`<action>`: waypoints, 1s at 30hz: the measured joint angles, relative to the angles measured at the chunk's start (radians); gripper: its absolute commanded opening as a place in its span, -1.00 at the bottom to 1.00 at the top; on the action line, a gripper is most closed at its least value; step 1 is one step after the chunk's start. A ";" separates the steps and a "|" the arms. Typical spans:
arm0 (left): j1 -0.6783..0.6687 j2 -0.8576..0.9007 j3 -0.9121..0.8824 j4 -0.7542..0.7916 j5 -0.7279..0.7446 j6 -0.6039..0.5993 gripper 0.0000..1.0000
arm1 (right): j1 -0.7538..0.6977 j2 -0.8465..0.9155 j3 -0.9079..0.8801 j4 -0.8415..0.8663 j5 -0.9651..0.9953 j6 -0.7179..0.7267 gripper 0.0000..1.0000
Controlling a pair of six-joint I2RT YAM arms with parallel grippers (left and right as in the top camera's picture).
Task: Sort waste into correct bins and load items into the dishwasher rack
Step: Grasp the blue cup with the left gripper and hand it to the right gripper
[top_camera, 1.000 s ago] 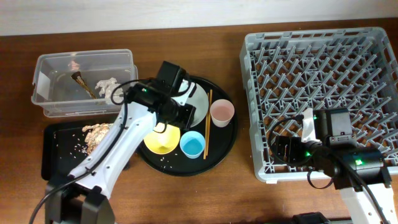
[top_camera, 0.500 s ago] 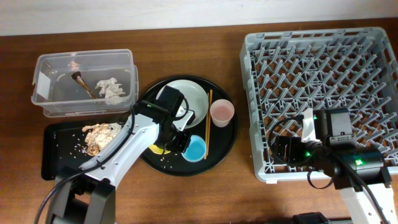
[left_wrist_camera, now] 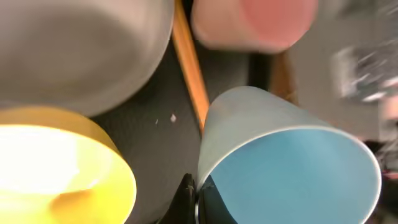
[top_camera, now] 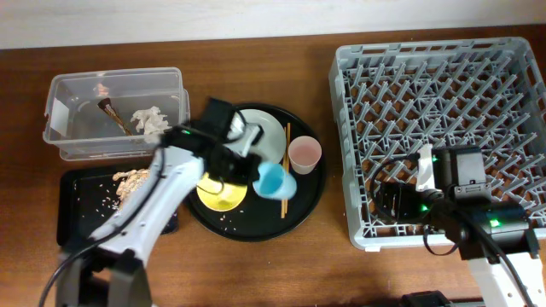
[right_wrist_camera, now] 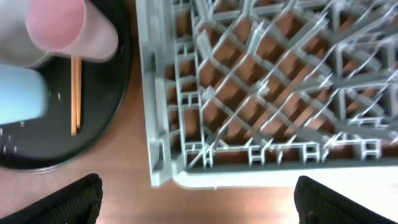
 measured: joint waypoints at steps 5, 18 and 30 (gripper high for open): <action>0.222 -0.048 0.042 0.151 0.428 -0.007 -1.00 | -0.003 0.024 0.043 0.073 -0.186 -0.095 0.96; 0.123 -0.048 0.044 0.273 0.869 -0.011 -0.99 | -0.004 0.399 0.045 0.489 -1.369 -0.525 0.97; 0.071 -0.048 0.044 0.274 0.871 -0.011 -1.00 | -0.004 0.399 0.045 0.530 -1.448 -0.520 0.52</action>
